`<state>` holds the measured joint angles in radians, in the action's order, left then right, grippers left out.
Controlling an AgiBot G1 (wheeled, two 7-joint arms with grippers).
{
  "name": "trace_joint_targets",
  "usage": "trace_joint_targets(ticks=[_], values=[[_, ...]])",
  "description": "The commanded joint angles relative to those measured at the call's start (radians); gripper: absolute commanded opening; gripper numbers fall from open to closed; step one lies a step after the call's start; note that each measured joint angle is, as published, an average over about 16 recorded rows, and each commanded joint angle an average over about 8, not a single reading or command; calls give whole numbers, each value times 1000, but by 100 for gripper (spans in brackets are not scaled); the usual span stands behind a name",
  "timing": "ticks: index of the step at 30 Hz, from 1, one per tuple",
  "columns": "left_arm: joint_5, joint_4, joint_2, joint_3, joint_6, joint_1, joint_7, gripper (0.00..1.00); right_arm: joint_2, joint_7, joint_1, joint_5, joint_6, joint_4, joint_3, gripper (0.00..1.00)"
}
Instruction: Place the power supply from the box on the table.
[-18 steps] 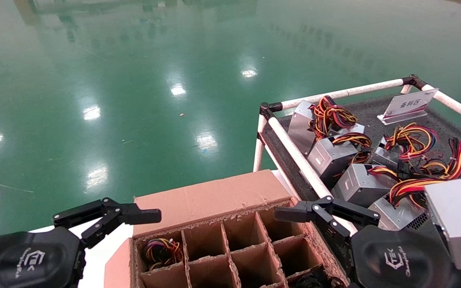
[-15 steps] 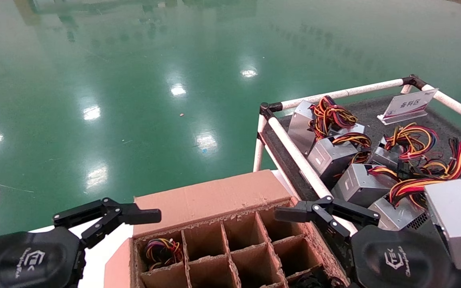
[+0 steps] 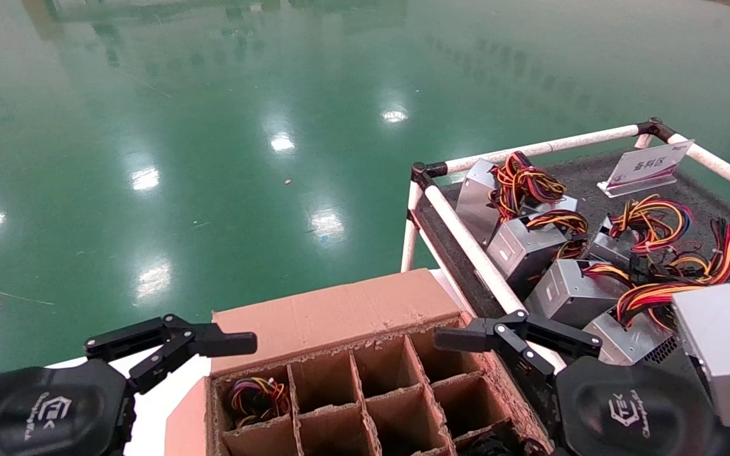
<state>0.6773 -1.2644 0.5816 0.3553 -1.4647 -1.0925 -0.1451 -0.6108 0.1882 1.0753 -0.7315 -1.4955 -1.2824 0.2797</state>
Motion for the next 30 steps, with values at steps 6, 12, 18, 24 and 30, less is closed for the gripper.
trace_joint_targets(ticks=[6,12,18,24,30], values=[[0,0,0,0,0,0,0,0,0,0,0,0,0,0,0,100],[0,0,0,0,0,0,0,0,0,0,0,0,0,0,0,100],[0,0,0,0,0,0,0,0,0,0,0,0,0,0,0,100],[0,0,0,0,0,0,0,0,0,0,0,0,0,0,0,100],[0,0,0,0,0,0,0,0,0,0,0,0,0,0,0,100]])
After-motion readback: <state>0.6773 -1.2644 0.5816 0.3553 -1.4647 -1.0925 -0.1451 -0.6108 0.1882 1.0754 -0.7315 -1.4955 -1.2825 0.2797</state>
